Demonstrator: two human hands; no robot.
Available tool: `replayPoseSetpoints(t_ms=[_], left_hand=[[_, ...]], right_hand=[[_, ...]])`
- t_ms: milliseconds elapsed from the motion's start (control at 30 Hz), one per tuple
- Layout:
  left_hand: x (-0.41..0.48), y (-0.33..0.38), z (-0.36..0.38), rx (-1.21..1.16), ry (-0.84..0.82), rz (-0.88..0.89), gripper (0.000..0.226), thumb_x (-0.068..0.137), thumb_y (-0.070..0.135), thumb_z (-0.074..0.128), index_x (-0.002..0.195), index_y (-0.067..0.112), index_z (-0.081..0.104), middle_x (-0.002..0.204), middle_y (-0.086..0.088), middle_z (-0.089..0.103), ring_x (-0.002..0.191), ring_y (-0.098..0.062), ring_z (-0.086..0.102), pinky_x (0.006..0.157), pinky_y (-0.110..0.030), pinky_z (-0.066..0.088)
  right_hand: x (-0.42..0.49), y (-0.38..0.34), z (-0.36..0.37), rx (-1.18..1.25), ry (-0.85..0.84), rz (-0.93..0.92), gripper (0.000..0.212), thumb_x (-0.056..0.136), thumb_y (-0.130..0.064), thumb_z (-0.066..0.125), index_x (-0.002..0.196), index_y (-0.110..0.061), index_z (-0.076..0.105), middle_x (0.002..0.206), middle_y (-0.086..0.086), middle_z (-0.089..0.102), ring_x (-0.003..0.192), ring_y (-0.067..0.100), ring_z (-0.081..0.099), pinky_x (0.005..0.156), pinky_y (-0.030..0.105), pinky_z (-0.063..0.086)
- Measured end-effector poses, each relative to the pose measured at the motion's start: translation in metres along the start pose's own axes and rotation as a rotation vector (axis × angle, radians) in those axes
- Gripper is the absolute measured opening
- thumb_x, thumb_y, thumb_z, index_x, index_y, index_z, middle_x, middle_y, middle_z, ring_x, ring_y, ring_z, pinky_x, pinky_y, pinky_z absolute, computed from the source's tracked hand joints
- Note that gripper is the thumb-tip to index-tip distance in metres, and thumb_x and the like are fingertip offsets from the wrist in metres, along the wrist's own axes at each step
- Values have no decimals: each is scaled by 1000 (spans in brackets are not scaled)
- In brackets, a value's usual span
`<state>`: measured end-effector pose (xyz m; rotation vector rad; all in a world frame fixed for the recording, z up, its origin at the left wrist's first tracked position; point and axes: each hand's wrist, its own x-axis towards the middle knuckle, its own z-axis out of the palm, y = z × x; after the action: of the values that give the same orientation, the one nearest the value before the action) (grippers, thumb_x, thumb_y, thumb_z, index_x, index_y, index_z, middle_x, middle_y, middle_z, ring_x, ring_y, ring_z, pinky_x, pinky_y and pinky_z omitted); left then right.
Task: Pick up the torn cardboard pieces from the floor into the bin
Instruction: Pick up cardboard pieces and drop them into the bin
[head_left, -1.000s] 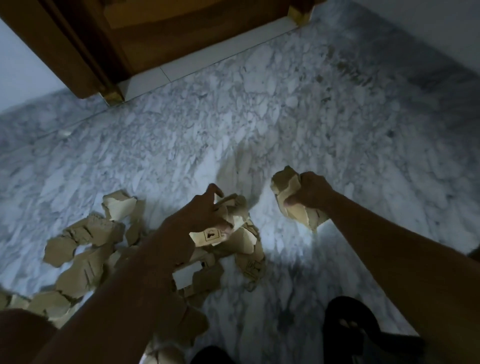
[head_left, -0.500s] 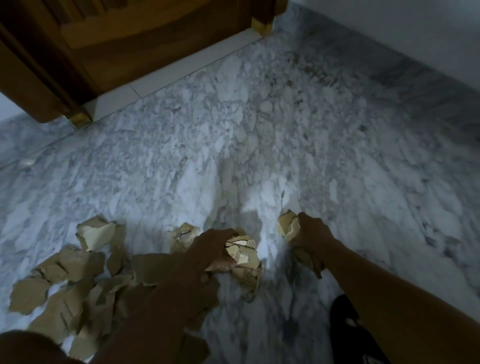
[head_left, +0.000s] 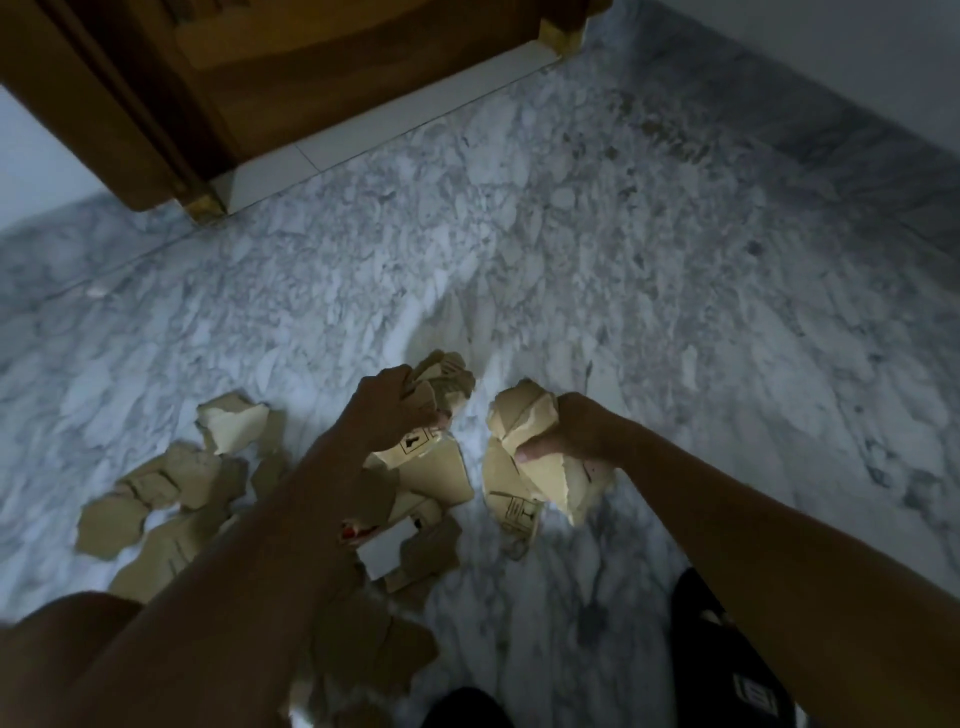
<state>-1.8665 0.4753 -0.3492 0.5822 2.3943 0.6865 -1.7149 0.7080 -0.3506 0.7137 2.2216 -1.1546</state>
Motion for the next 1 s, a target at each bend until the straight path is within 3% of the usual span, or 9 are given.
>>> replayPoseSetpoints(t_ms=[100, 233, 433, 533, 633, 800, 900, 1000], left_hand=[[-8, -20, 2, 9, -14, -36, 58, 62, 54, 85, 100, 18, 60, 93, -3, 67, 87, -22, 65, 67, -29, 47], [-17, -33, 6, -10, -17, -50, 58, 61, 52, 86, 101, 19, 60, 91, 0, 68, 83, -17, 66, 64, -26, 50], [-25, -37, 5, -36, -18, -22, 59, 60, 51, 87, 102, 18, 61, 91, 2, 69, 79, -14, 68, 69, -30, 57], [-21, -32, 2, -56, -16, -24, 56, 60, 49, 88, 99, 19, 62, 89, 3, 69, 77, -11, 67, 61, -21, 50], [-17, -25, -3, -51, -48, -4, 54, 60, 48, 88, 98, 20, 63, 87, 4, 69, 77, -10, 67, 60, -19, 45], [-12, -23, -11, 0, -151, -44, 38, 61, 43, 88, 77, 25, 59, 76, 4, 69, 71, -13, 69, 57, -20, 44], [-10, -26, -11, 36, -210, -86, 41, 60, 45, 88, 82, 21, 64, 78, 2, 70, 74, -16, 69, 61, -24, 47], [-11, -29, -2, 58, -249, -105, 48, 56, 47, 88, 86, 18, 64, 84, -1, 69, 80, -19, 67, 66, -29, 47]], right_hand=[[13, -9, 38, -145, -45, 71, 85, 58, -50, 89, 132, -17, 60, 131, 7, 61, 119, 24, 59, 101, 36, 48], [23, -13, 82, -387, 137, 179, 92, 69, -54, 81, 144, -20, 38, 138, 15, 37, 126, 36, 46, 100, 40, 45], [35, -11, 72, -220, 118, 171, 87, 64, -47, 87, 138, -24, 47, 131, 5, 61, 120, 30, 58, 99, 39, 48], [38, -8, 62, -140, 100, 114, 88, 60, -48, 88, 136, -22, 52, 131, 3, 62, 119, 25, 58, 95, 32, 49], [36, -7, 52, -117, 82, 28, 75, 62, -44, 87, 128, -23, 60, 123, 0, 66, 114, 22, 61, 95, 32, 49], [20, -16, 14, -109, 252, -93, 59, 65, -34, 90, 115, -10, 68, 107, 4, 71, 98, 21, 68, 82, 27, 51], [1, -23, 3, -95, -3, -41, 61, 66, -34, 90, 118, -12, 66, 111, 3, 69, 103, 21, 66, 85, 29, 51], [-10, -16, 43, -351, -178, 78, 80, 63, -49, 86, 128, -14, 56, 130, 8, 56, 113, 28, 59, 93, 35, 52]])
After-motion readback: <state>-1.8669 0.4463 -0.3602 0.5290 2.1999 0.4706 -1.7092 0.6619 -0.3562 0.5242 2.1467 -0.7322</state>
